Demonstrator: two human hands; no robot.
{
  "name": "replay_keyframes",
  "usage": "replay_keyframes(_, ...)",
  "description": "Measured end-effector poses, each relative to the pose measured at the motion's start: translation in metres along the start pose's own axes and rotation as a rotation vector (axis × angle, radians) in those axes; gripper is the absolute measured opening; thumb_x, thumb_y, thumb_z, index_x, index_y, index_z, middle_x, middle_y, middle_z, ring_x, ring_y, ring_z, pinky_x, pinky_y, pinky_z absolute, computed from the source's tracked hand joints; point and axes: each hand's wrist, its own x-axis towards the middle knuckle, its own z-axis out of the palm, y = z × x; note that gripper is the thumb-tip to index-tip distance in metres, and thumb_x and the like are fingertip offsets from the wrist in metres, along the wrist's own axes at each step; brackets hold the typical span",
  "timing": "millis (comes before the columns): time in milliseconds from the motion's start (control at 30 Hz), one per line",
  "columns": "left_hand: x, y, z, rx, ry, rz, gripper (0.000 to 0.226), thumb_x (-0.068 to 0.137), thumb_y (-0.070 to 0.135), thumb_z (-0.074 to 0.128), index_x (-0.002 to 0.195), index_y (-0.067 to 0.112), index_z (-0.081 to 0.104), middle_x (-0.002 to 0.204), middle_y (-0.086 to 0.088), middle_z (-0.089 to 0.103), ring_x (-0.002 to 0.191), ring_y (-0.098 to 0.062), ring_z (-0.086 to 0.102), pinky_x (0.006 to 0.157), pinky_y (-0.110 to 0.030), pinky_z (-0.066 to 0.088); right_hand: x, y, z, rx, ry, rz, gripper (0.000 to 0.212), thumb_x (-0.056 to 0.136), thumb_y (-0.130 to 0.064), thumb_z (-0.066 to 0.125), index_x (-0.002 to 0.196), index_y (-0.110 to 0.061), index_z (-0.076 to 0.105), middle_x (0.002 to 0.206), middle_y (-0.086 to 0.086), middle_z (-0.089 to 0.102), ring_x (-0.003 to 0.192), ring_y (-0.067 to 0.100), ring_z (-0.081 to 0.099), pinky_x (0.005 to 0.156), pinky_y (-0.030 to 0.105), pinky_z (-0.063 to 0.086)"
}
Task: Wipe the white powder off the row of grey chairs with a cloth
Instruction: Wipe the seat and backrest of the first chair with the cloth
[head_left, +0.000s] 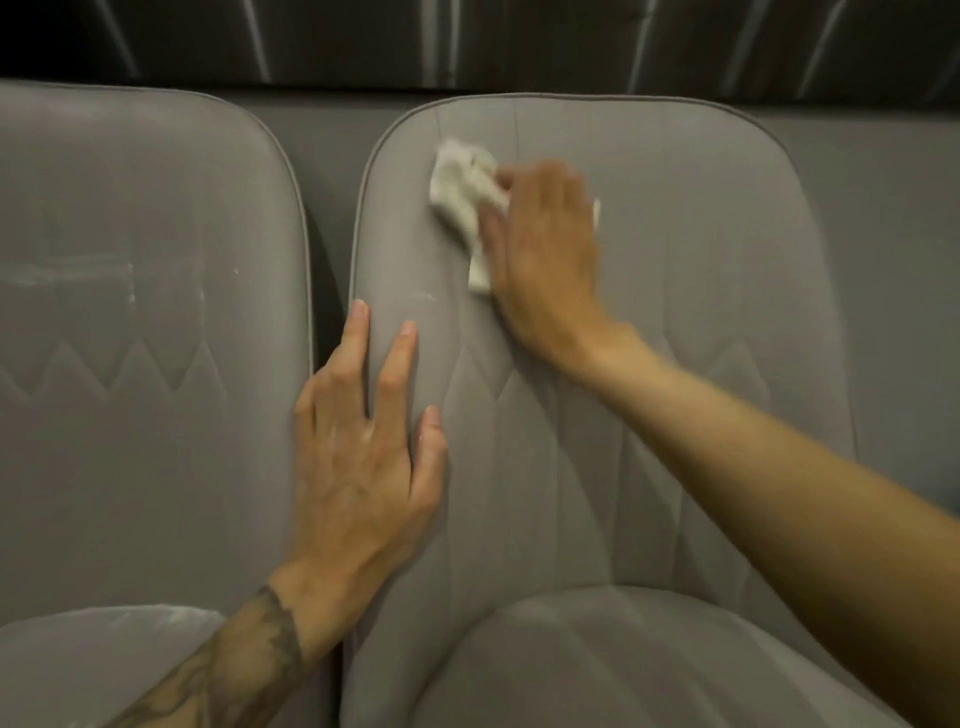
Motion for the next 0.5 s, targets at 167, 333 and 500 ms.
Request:
replay_keyframes(167, 0.0, 0.001, 0.0, -0.006, -0.01, 0.002, 0.066, 0.098, 0.032, 0.049, 0.161, 0.016, 0.035, 0.171, -0.015, 0.016, 0.148, -0.036, 0.034, 0.115, -0.05, 0.033, -0.079, 0.008, -0.021, 0.06, -0.248, -0.347, 0.029, 0.104, -0.029, 0.044, 0.118, -0.007, 0.057, 0.111, 0.016, 0.058, 0.097, 0.036, 0.053, 0.087, 0.045, 0.04)
replay_keyframes(333, -0.001, 0.0, 0.001, -0.006, -0.007, -0.009, 0.065, 0.098, 0.035, 0.047, 0.159, 0.015, 0.035, 0.171, -0.015, 0.017, 0.148, -0.035, 0.034, 0.114, -0.05, 0.033, 0.03, 0.029, -0.003, -0.075, 0.024, 0.028, 0.032, 0.101, -0.034, 0.043, 0.113, -0.008, 0.058, 0.112, 0.015, 0.057, 0.098, 0.033, 0.052, 0.084, 0.041, 0.04)
replay_keyframes(500, -0.001, 0.0, 0.001, -0.005, 0.01, 0.004, 0.065, 0.099, 0.033, 0.048, 0.159, 0.014, 0.036, 0.17, -0.017, 0.018, 0.149, -0.036, 0.033, 0.116, -0.05, 0.032, -0.08, 0.011, -0.01, 0.034, -0.078, -0.106, 0.029, 0.102, -0.025, 0.047, 0.124, -0.006, 0.053, 0.114, 0.02, 0.057, 0.101, 0.038, 0.053, 0.09, 0.047, 0.041)
